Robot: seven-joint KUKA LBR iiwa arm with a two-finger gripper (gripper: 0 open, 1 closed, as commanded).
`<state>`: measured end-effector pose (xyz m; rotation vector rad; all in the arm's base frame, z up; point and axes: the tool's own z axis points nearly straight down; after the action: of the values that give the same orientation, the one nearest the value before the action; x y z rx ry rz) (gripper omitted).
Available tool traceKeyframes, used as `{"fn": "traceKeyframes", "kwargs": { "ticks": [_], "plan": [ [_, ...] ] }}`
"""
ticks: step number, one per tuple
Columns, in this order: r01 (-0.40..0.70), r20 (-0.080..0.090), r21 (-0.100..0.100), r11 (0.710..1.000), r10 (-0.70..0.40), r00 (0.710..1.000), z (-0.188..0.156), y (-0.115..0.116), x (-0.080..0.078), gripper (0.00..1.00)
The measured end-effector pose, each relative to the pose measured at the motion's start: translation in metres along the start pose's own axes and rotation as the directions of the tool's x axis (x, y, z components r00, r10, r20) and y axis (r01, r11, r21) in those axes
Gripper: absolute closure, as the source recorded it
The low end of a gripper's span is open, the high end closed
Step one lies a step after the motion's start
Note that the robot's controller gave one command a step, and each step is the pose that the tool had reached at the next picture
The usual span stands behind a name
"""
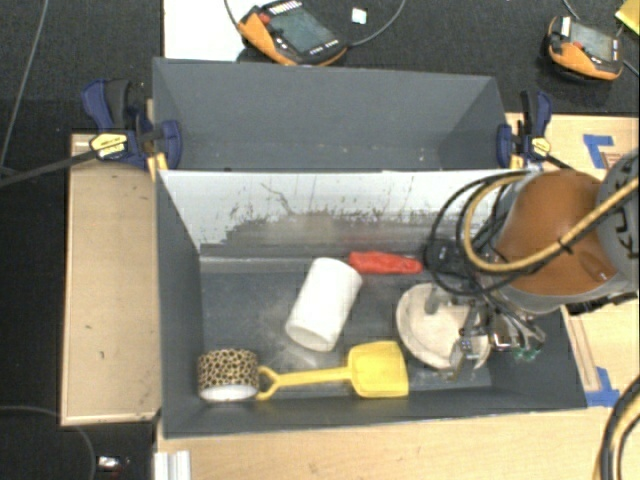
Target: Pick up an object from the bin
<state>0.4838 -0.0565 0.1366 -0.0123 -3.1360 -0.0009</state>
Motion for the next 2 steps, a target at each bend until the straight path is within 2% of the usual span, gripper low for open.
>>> {"fn": "traceKeyframes", "kwargs": {
  "ticks": [1,2],
  "plan": [
    [0.004,0.008,0.001,1.0,-0.004,1.0,-0.004,0.0,-0.002,0.0],
    [-0.168,0.009,-0.001,0.986,0.168,0.986,0.066,-0.018,0.005,0.0]
  ]
}}
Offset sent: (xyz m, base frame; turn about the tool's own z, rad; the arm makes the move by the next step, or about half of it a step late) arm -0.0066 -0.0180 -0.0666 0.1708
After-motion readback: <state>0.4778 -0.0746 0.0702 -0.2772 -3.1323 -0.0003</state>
